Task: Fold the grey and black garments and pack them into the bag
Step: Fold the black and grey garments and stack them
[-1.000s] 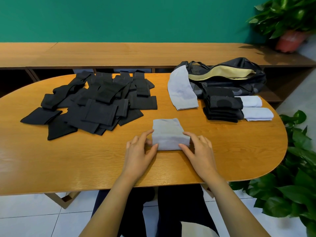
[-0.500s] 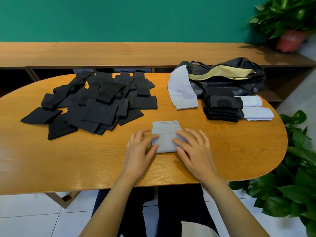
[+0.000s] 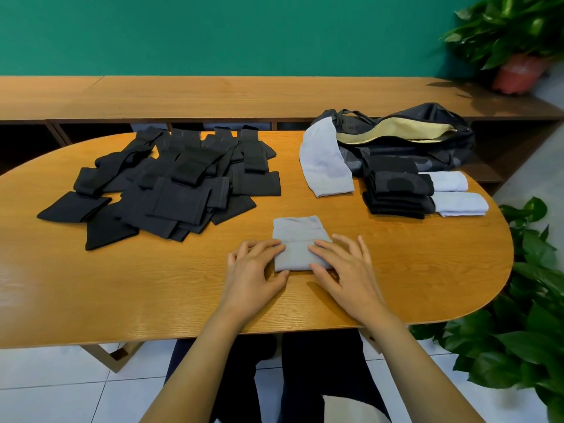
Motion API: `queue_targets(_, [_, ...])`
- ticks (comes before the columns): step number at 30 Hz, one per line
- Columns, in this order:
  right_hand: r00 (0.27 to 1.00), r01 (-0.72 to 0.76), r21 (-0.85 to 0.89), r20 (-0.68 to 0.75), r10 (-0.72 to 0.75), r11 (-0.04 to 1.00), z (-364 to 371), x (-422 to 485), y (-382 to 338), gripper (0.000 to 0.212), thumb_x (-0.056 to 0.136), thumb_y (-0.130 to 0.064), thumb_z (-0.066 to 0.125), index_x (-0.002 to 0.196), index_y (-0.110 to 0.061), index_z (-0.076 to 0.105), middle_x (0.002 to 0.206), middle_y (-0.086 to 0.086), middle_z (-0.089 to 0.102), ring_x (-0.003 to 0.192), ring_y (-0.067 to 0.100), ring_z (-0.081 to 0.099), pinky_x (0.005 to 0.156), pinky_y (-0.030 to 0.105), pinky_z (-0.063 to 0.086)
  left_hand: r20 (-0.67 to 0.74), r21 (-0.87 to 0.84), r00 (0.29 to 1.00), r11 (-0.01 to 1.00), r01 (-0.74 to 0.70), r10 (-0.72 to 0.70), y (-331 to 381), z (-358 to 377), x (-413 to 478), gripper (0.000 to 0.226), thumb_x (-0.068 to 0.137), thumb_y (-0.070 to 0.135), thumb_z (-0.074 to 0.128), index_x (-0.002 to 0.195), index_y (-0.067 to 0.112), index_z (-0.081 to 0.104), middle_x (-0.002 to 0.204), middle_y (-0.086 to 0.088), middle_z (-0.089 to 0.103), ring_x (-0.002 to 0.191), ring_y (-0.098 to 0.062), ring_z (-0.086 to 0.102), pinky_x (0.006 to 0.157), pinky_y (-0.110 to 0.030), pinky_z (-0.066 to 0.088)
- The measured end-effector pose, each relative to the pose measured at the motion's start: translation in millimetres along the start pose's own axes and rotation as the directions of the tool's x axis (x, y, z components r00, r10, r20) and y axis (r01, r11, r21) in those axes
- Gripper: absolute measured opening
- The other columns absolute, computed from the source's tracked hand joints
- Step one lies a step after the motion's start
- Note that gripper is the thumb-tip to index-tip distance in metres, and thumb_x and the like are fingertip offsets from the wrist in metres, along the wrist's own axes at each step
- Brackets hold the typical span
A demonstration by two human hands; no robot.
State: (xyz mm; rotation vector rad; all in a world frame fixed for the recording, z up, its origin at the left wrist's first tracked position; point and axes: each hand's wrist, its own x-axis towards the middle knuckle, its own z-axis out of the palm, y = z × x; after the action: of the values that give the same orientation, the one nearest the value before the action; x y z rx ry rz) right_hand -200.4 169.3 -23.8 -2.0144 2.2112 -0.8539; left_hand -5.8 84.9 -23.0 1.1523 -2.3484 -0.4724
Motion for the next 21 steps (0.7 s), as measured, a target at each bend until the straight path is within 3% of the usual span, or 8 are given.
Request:
queue_targets(7, [1.0,-0.028,-0.039,-0.013,0.027,0.999,-1,1,0,0.055,0.088,-0.054,0.047,0.139,-0.032,0.047,0.147,-0.011,0.042,0.141,0.014,0.027,0.12,0.044,0.006,-0.022,-0.076,0.999,0.997,0.028,-0.029,1,-3,-1,0.043,0.094,0.049,0.051,0.134,0.035,0.051,0.13,0.02,0.054,0.119,-0.001,0.036,0.094,-0.025,0.021])
queue_targets(12, [0.997,-0.064,-0.005,-0.048,0.064,0.998,-4,0,-4,0.052,0.091,-0.023,0.063,0.14,-0.025,0.046,0.135,-0.005,0.052,0.129,0.01,0.03,0.118,0.044,0.018,0.01,-0.12,0.998,0.991,0.061,-0.06,-2,-1,0,0.06,0.082,0.066,0.051,0.136,0.04,0.046,0.125,0.023,0.052,0.118,-0.002,0.038,0.091,-0.021,0.021])
queue_targets(16, [0.993,-0.106,0.029,-0.045,0.107,0.994,-8,0,-9,0.049,0.095,-0.027,0.059,0.141,-0.023,0.044,0.132,-0.005,0.052,0.123,0.007,0.027,0.116,0.044,0.023,0.011,-0.108,0.998,0.992,0.069,-0.068,-7,4,1,0.058,0.079,0.061,0.055,0.134,0.043,0.046,0.124,0.02,0.053,0.119,-0.008,0.041,0.09,-0.017,0.019])
queue_targets(21, [0.989,-0.103,0.075,-0.096,0.11,0.992,-10,0,-12,0.039,0.093,-0.033,0.061,0.13,-0.021,0.054,0.125,-0.007,0.052,0.121,0.008,0.029,0.109,0.046,0.033,-0.007,-0.122,0.994,0.987,0.104,-0.106,-11,6,0,0.05,0.088,0.061,0.042,0.136,0.045,0.044,0.12,0.017,0.054,0.117,-0.01,0.042,0.089,-0.015,0.019])
